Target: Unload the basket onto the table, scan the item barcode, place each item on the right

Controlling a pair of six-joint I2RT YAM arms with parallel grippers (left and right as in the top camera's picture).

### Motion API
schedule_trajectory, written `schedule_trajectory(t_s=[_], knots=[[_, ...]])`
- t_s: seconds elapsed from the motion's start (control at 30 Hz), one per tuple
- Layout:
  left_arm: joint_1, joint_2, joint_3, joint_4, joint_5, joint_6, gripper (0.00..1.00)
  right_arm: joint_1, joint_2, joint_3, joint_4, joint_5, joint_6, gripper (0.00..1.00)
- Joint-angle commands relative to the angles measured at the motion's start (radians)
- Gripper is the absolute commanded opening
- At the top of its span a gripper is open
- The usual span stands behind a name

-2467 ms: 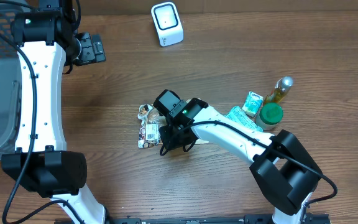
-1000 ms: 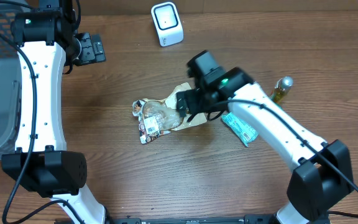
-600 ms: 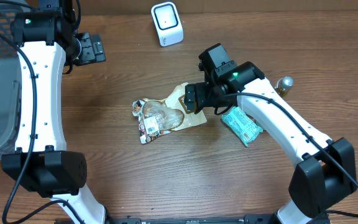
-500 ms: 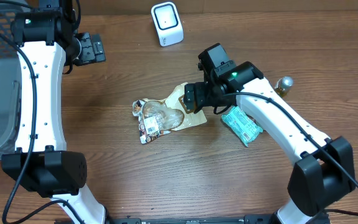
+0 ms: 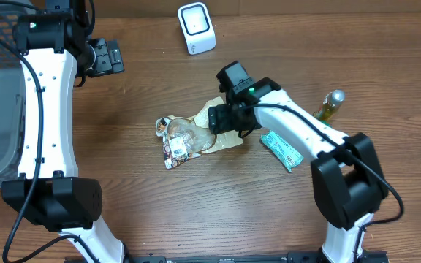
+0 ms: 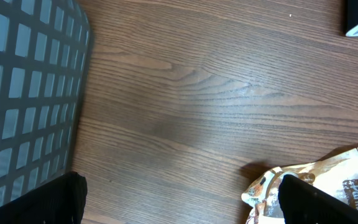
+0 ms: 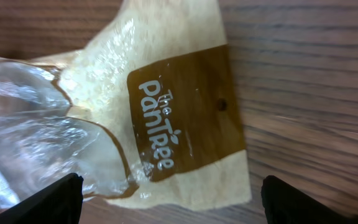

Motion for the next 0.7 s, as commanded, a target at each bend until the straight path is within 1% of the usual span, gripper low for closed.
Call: schedule_trajectory(t_s=[0.0,0.17,0.27,0.57,0.67], knots=[[-0.01,-0.015,0.012,0.002,-0.002,-0.01,1.0,0.022,0.038,0.001,0.016,0.002,0.0,0.89],[-0.01,-0.015,0.012,0.002,-0.002,-0.01,1.0,0.041,0.068,0.001,0.035,0.002,0.0,0.88],[-0.01,-0.015,0.012,0.002,-0.002,-0.01,0.99,0.045,0.082,0.001,0.036,0.033,0.0,0.83],[-0.01,-0.015,0.012,0.002,-0.002,-0.01,1.0,0.065,0.087,-0.003,0.048,0.047,0.0,0.83],[-0.01,-0.015,0.012,0.002,-0.002,-0.01,1.0,0.08,0.087,-0.032,0.095,0.047,0.0,0.83]])
